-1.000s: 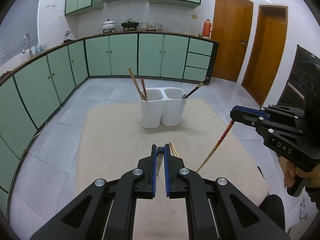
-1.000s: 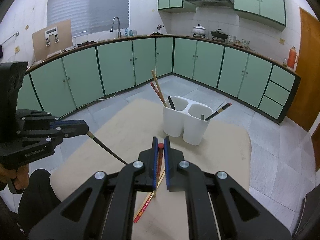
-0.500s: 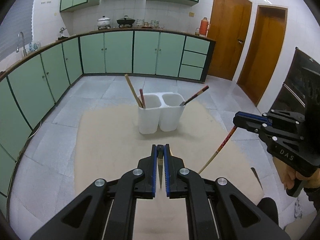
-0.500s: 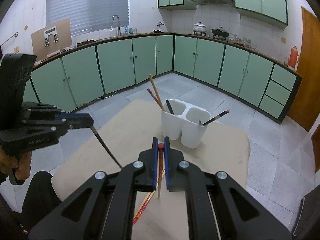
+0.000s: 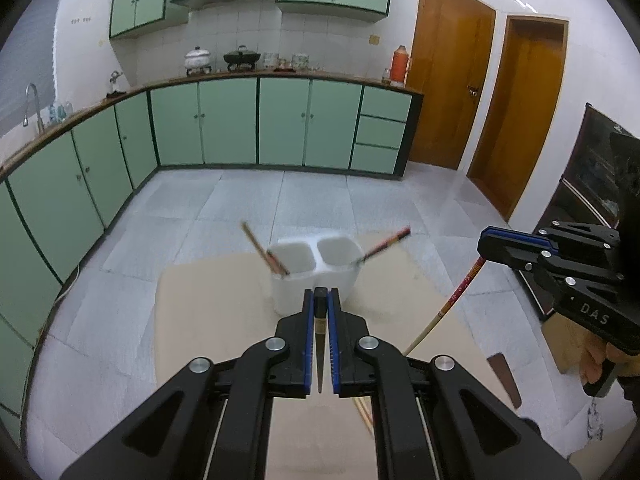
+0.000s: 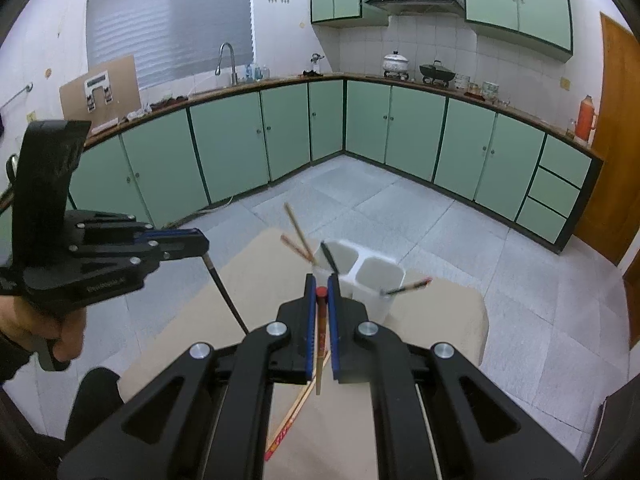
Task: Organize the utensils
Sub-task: 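Carry the black and red-orange chopsticks to the holder and lower them in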
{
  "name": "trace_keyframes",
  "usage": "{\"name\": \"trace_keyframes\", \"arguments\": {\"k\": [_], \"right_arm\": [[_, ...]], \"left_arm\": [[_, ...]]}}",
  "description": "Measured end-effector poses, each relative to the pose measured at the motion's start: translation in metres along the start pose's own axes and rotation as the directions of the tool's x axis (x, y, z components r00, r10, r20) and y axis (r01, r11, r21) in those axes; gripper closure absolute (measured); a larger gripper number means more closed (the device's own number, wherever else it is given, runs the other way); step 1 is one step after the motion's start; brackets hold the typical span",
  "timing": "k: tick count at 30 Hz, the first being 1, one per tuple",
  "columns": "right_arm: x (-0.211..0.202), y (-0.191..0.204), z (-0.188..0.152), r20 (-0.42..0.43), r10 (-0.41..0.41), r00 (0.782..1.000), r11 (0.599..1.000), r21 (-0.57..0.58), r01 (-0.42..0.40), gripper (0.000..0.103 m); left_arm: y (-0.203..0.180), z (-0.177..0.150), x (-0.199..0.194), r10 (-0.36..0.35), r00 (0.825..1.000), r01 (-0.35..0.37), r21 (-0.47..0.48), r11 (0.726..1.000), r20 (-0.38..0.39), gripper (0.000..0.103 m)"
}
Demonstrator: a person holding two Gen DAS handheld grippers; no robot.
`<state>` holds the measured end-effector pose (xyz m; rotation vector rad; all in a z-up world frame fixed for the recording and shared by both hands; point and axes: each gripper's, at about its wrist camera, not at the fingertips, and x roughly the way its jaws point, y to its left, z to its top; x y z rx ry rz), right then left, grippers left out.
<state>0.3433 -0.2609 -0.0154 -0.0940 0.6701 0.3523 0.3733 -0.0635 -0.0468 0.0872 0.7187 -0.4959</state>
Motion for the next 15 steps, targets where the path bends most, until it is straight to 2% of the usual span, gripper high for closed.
{"name": "trace_keyframes", "arguments": {"k": [9,15], "right_arm": [[-0.001,-0.029,0.065,0.029,-0.029,0.999,0.999,0.042,0.028,0.098],[0.015,-0.044,0.101,0.064,-0.055,0.996,0.997,0.057,0.052,0.098]], "left_arm": [[-0.008,0.075,-0.004,0.029,0.994,-0.031,0.013,0.999,0.102,0.096],[-0.004,0.114,0.018,0.066,0.989,-0.066,-0.008,0.998,0.134,0.096]]}}
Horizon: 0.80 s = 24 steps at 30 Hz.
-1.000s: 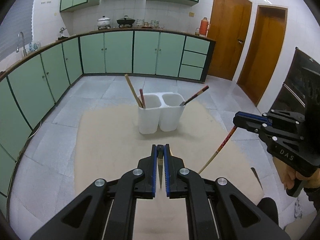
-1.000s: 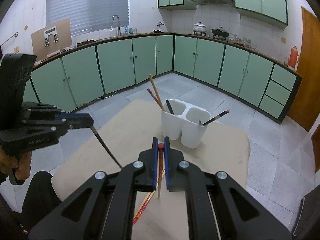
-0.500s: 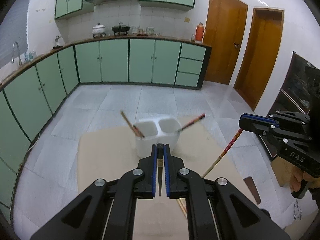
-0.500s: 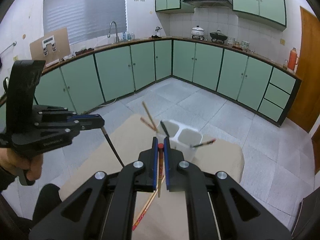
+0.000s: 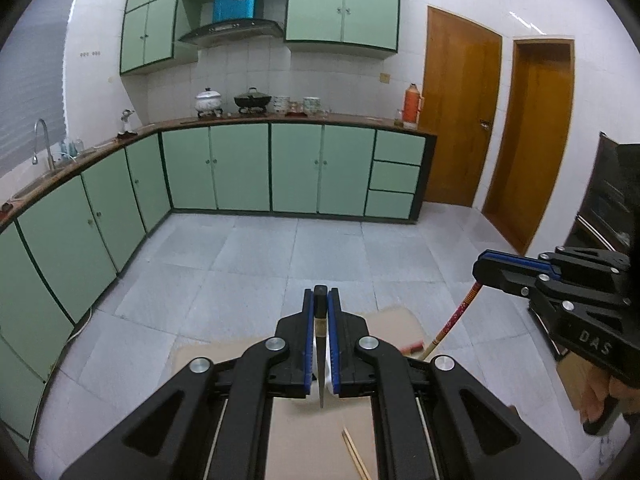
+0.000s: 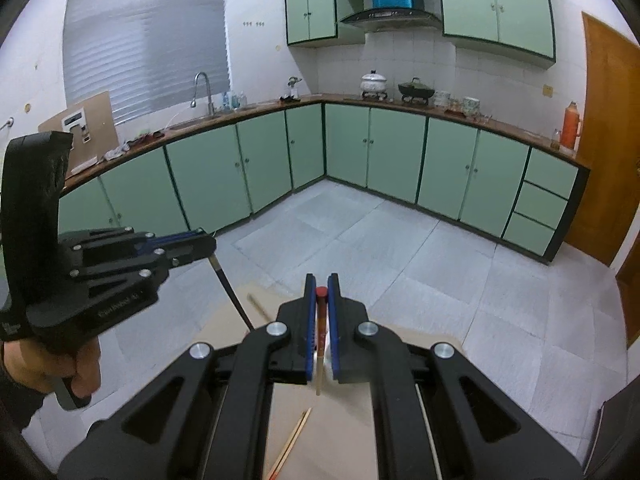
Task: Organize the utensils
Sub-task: 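Carry the black and red-orange chopsticks to the holder and lower them in, then open both tools to release the chopsticks into the holder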
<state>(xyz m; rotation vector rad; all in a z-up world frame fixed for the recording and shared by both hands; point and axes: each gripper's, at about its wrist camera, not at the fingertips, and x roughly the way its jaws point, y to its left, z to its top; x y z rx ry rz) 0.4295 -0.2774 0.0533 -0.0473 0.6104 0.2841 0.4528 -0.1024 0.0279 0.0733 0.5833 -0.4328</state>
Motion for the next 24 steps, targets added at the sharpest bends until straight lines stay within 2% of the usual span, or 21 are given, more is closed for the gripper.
{"name": "trace_keyframes", "arguments": {"k": [5,9,11,15,16,17,18,20,22,24], "right_arm": [[0.038,-0.012,0.015,0.023,-0.044,0.999,0.999,-0.001,0.044,0.098],[0.081,-0.025,0.006,0.003,-0.077,0.997,0.997,0.015,0.077,0.098],[0.102,-0.032,-0.005,-0.026,-0.074,0.997,0.996,0.038,0.075,0.098],[0.129,-0.04,-0.03,-0.072,-0.072,0.995,0.995,0.058,0.077,0.097],[0.132,-0.042,-0.036,-0.082,-0.071,0.994,0.995,0.066,0.077,0.096],[0.132,-0.044,-0.04,-0.081,-0.072,0.994,0.995,0.07,0.078,0.091],[0.128,-0.045,-0.042,-0.074,-0.071,0.995,0.994,0.075,0.077,0.087],[0.117,-0.046,-0.045,-0.052,-0.065,0.997,0.994,0.086,0.069,0.083],[0.1,-0.047,-0.047,-0.025,-0.05,0.998,0.994,0.101,0.052,0.081],[0.075,-0.047,-0.05,0.021,-0.044,0.999,0.994,0.098,0.042,0.076]], "left_arm": [[0.004,0.011,0.032,0.024,0.998,-0.023,-0.015,1.0,0.057,0.096],[0.011,-0.001,0.066,0.038,0.997,-0.037,-0.025,0.999,0.067,0.096],[0.016,-0.013,0.084,0.041,0.998,-0.039,-0.035,0.999,0.051,0.096],[0.028,-0.047,0.121,0.049,0.998,-0.05,-0.053,0.997,-0.029,0.096],[0.03,-0.053,0.125,0.052,0.998,-0.054,-0.052,0.997,-0.045,0.096],[0.033,-0.058,0.126,0.053,0.997,-0.056,-0.054,0.997,-0.054,0.096],[0.034,-0.058,0.125,0.051,0.997,-0.054,-0.055,0.997,-0.053,0.094],[0.037,-0.06,0.114,0.044,0.998,-0.046,-0.054,0.997,-0.041,0.084],[0.04,-0.059,0.095,0.046,0.999,-0.046,-0.049,0.998,-0.009,0.066],[0.039,-0.059,0.074,0.054,0.998,-0.053,-0.042,0.998,0.023,0.06]]}}
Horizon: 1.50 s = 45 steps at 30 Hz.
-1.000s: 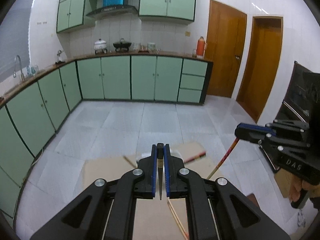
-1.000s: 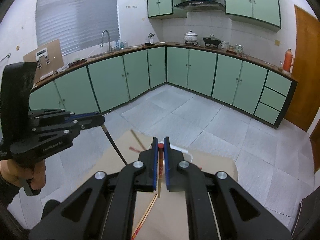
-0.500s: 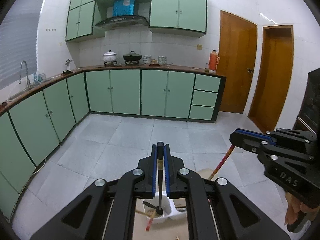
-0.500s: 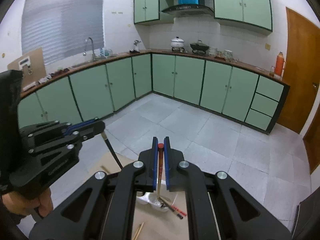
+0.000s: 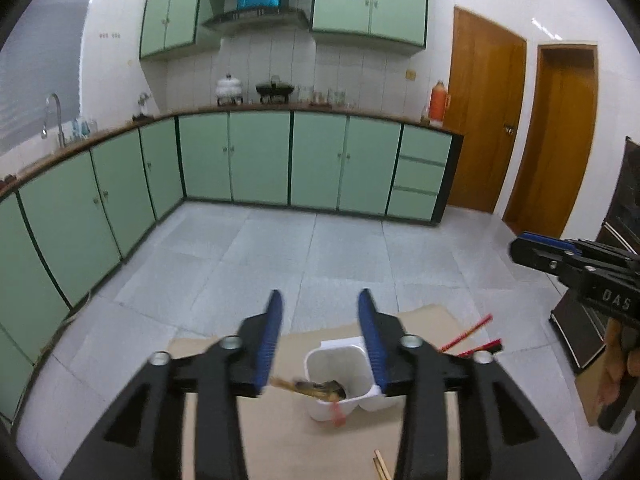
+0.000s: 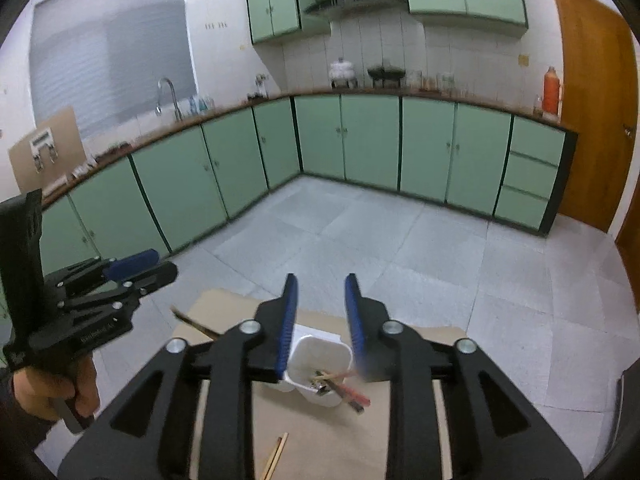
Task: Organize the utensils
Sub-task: 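Open both tools to release the chopsticks into the holder, then grasp the last red-patterned chopstick with the right tool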
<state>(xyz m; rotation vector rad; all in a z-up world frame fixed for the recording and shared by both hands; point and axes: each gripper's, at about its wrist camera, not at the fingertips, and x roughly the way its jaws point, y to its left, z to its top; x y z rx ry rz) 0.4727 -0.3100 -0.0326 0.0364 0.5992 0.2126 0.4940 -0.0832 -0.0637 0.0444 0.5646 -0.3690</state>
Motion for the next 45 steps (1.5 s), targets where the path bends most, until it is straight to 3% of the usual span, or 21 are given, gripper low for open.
{"name": "trace_keyframes", "arguments": {"k": [2,4,7,9,12,15,17,22,30,33,35,45], "right_arm": [[-0.039,0.001,-0.013,0.072,0.015,0.997,1.0,-0.01,-0.014,0.072],[-0.075,0.005,-0.037,0.127,0.017,0.992,0.999,-0.04,-0.012,0.071],[-0.112,0.011,-0.109,0.147,0.005,0.989,0.998,-0.057,0.004,0.066],[-0.115,0.016,-0.161,0.099,-0.008,0.995,0.998,-0.057,0.013,0.064],[-0.099,0.032,-0.273,-0.042,-0.029,0.999,0.999,-0.037,0.027,0.064],[-0.079,0.058,-0.35,-0.15,-0.04,0.988,0.997,-0.076,0.029,0.064],[-0.07,0.074,-0.377,-0.186,-0.026,0.982,0.995,-0.102,0.007,0.065],[-0.052,0.102,-0.394,-0.193,-0.047,0.98,0.988,-0.154,0.017,0.066],[-0.034,0.106,-0.384,-0.165,-0.025,0.986,0.991,-0.134,0.003,0.064],[-0.031,0.103,-0.382,-0.16,-0.031,0.987,0.993,-0.121,0.011,0.075],[-0.03,0.099,-0.381,-0.154,-0.043,0.987,0.993,-0.114,0.026,0.097],[-0.056,0.031,-0.391,-0.148,-0.159,0.976,0.986,0.029,0.165,0.098]], "left_arm": [[0.001,-0.003,-0.025,0.005,1.0,-0.005,0.008,1.0,0.025,0.053],[0.004,-0.017,-0.057,0.018,0.998,-0.019,0.014,1.0,0.059,0.037],[0.003,-0.064,-0.102,0.034,0.995,-0.039,0.054,0.998,0.098,0.025],[0.002,-0.099,-0.117,0.039,0.995,-0.045,0.06,0.997,0.086,0.023],[-0.002,-0.162,-0.13,0.045,0.998,-0.048,0.049,0.998,0.049,0.02],[-0.004,-0.218,-0.142,0.049,0.998,-0.05,0.022,0.999,0.027,0.019],[-0.003,-0.249,-0.148,0.057,0.998,-0.057,-0.009,0.998,0.004,0.019],[0.001,-0.282,-0.156,0.057,0.997,-0.06,-0.054,0.997,-0.048,0.019],[0.0,-0.29,-0.154,0.051,0.996,-0.055,-0.052,0.997,-0.077,0.019],[-0.002,-0.293,-0.15,0.042,0.996,-0.046,-0.052,0.998,-0.077,0.019],[-0.006,-0.294,-0.147,0.037,0.996,-0.041,-0.055,0.998,-0.075,0.019],[-0.041,-0.322,-0.118,0.004,0.994,-0.014,-0.094,0.995,-0.111,0.024]]}}
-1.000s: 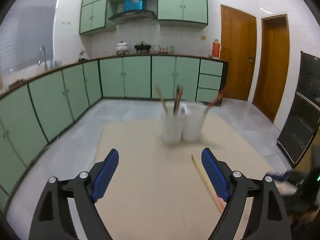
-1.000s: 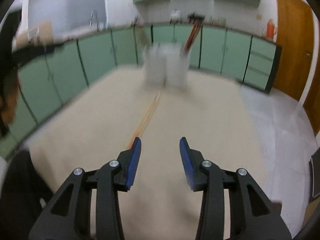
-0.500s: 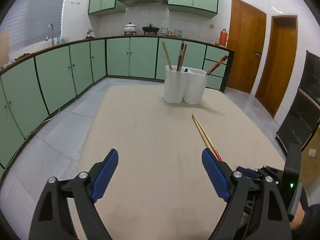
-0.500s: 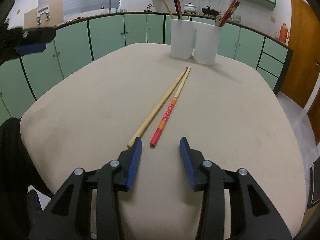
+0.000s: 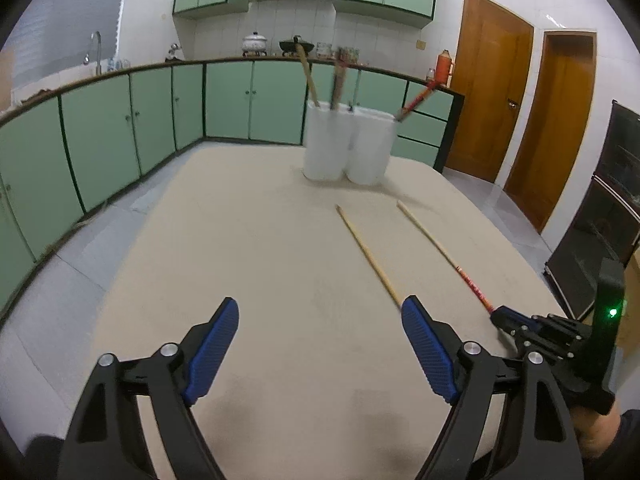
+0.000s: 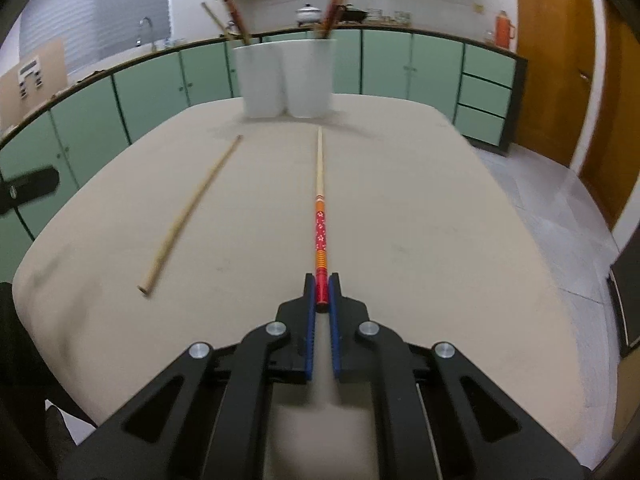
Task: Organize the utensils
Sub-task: 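Grasp the last red-patterned chopstick with the right tool, then grasp the last plain wooden chopstick with the left tool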
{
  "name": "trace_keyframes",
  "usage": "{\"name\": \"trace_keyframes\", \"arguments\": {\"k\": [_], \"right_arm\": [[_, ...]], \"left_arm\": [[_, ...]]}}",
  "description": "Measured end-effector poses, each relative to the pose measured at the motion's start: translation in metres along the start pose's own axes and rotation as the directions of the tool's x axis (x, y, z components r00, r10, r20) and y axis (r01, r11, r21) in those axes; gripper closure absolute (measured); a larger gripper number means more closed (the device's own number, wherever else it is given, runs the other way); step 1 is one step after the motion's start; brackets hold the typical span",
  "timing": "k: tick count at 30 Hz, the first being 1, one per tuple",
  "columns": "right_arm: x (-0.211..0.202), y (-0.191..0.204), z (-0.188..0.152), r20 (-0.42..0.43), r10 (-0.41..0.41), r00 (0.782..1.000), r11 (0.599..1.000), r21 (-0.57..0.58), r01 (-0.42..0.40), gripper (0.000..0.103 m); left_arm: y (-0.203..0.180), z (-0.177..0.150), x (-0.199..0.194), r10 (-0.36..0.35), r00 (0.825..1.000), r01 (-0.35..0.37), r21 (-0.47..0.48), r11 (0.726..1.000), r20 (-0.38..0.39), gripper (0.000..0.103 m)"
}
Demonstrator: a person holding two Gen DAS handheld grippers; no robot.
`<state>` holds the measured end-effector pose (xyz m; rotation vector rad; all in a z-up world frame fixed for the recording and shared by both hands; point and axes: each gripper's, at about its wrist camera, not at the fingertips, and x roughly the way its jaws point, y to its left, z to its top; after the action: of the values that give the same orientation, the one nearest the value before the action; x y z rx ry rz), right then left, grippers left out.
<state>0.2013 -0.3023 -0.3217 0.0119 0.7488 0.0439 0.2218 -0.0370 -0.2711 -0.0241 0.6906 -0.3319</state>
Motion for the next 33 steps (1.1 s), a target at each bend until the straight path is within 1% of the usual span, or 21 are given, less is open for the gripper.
{"name": "trace_keyframes", "arguments": {"k": [3,7,10,12,14,16,17,18,20,22,23,24,26,29,31,33], "right_arm": [[-0.005,-0.008,-0.004,0.001,-0.005,1.0,1.0,0.009,0.005,0.098],[-0.006,-0.011,-0.007,0.006,0.005,1.0,1.0,0.021,-0.005,0.098],[-0.008,-0.014,-0.01,0.008,0.012,1.0,1.0,0.027,-0.012,0.098],[-0.008,-0.015,-0.011,0.01,0.014,1.0,1.0,0.028,-0.014,0.098],[-0.009,-0.014,-0.011,0.013,0.013,1.0,1.0,0.028,-0.013,0.098],[-0.009,-0.014,-0.011,0.014,0.014,1.0,0.999,0.031,-0.015,0.098],[-0.009,-0.014,-0.011,0.014,0.014,1.0,0.999,0.029,-0.014,0.098],[-0.009,-0.014,-0.012,0.014,0.014,1.0,1.0,0.027,-0.015,0.098],[-0.01,-0.011,-0.012,0.014,0.019,1.0,1.0,0.024,-0.02,0.098],[-0.009,-0.007,-0.012,0.014,0.026,1.0,1.0,0.012,-0.026,0.098],[-0.009,-0.004,-0.011,0.014,0.029,0.999,1.0,0.009,-0.029,0.098],[-0.009,-0.002,-0.011,0.013,0.034,0.999,0.999,0.006,-0.034,0.098],[-0.008,0.003,-0.01,0.013,0.043,0.999,0.999,0.0,-0.043,0.098],[-0.008,0.009,-0.008,0.013,0.054,0.998,0.998,-0.012,-0.054,0.098],[-0.009,0.014,-0.008,0.012,0.064,0.998,0.998,-0.018,-0.064,0.098],[-0.011,0.017,-0.009,0.014,0.07,0.997,0.997,-0.027,-0.07,0.098]], "left_arm": [[-0.022,-0.011,0.01,-0.03,0.999,0.03,0.011,0.999,-0.013,0.029],[-0.05,-0.021,0.023,-0.054,0.998,0.054,0.023,0.998,-0.027,0.031],[-0.065,-0.028,0.032,-0.044,0.999,0.045,0.047,0.998,-0.024,0.031],[-0.069,-0.03,0.038,-0.034,0.999,0.035,0.037,0.999,-0.027,0.031],[-0.069,-0.034,0.043,-0.028,0.999,0.028,0.025,0.999,-0.032,0.034],[-0.069,-0.036,0.048,-0.022,0.999,0.022,0.021,1.0,-0.041,0.049],[-0.069,-0.037,0.051,-0.02,0.999,0.021,0.021,1.0,-0.048,0.052],[-0.069,-0.038,0.053,-0.017,0.999,0.018,0.022,1.0,-0.05,0.058],[-0.07,-0.038,0.053,-0.011,0.999,0.012,0.028,1.0,-0.041,0.065],[-0.069,-0.038,0.054,-0.012,0.999,0.013,0.028,1.0,-0.034,0.081],[-0.068,-0.039,0.053,-0.013,0.999,0.014,0.027,1.0,-0.03,0.087],[-0.067,-0.039,0.053,-0.014,1.0,0.014,0.026,1.0,-0.024,0.096],[-0.063,-0.039,0.051,0.002,1.0,-0.002,0.012,1.0,-0.006,0.097],[-0.053,-0.039,0.043,0.055,0.998,-0.055,-0.023,0.998,0.024,0.097],[-0.046,-0.039,0.038,0.074,0.997,-0.073,-0.04,0.997,0.03,0.097],[-0.043,-0.042,0.036,0.081,0.997,-0.08,-0.034,0.996,0.018,0.097]]}}
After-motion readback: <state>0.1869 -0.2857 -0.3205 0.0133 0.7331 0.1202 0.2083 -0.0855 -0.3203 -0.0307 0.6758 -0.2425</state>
